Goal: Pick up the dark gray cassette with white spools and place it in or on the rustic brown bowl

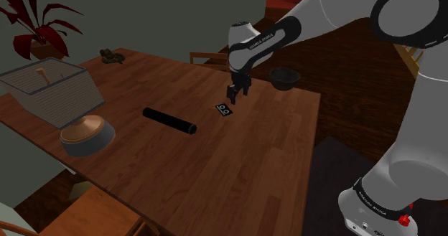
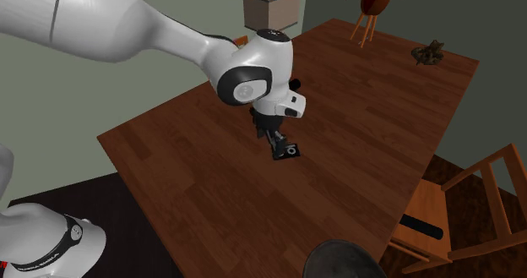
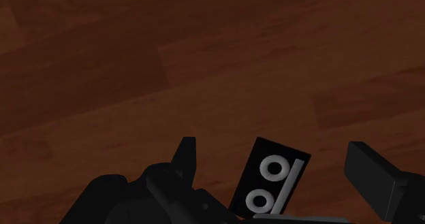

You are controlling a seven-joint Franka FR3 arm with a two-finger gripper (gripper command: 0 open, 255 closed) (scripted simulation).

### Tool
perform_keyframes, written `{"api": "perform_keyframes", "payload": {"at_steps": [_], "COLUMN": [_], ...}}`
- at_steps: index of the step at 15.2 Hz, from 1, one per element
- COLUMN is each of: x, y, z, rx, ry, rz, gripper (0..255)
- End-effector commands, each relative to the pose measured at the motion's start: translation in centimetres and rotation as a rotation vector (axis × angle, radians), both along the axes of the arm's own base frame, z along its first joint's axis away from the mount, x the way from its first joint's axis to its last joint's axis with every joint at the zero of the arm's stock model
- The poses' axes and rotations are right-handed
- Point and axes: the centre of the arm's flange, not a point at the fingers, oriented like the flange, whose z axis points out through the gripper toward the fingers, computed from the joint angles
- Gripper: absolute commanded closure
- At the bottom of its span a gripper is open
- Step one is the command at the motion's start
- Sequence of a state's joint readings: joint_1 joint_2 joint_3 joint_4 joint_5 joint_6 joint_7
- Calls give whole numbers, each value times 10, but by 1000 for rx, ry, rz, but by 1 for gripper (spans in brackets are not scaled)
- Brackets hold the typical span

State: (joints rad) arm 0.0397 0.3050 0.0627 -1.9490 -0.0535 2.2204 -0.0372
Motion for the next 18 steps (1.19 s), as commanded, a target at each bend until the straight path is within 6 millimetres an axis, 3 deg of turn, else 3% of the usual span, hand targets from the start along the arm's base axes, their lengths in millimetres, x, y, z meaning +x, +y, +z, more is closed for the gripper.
{"api": "perform_keyframes", "payload": {"at_steps": [1, 10, 17, 18], "x": [21, 23, 23, 23], "y": [3, 3, 2, 2], "z": [-20, -64, -64, -64], "rx": [-2, -2, -2, -2], "ry": [6, 7, 7, 7], "rz": [2, 2, 2, 2], "gripper": [0, 0, 0, 255]}}
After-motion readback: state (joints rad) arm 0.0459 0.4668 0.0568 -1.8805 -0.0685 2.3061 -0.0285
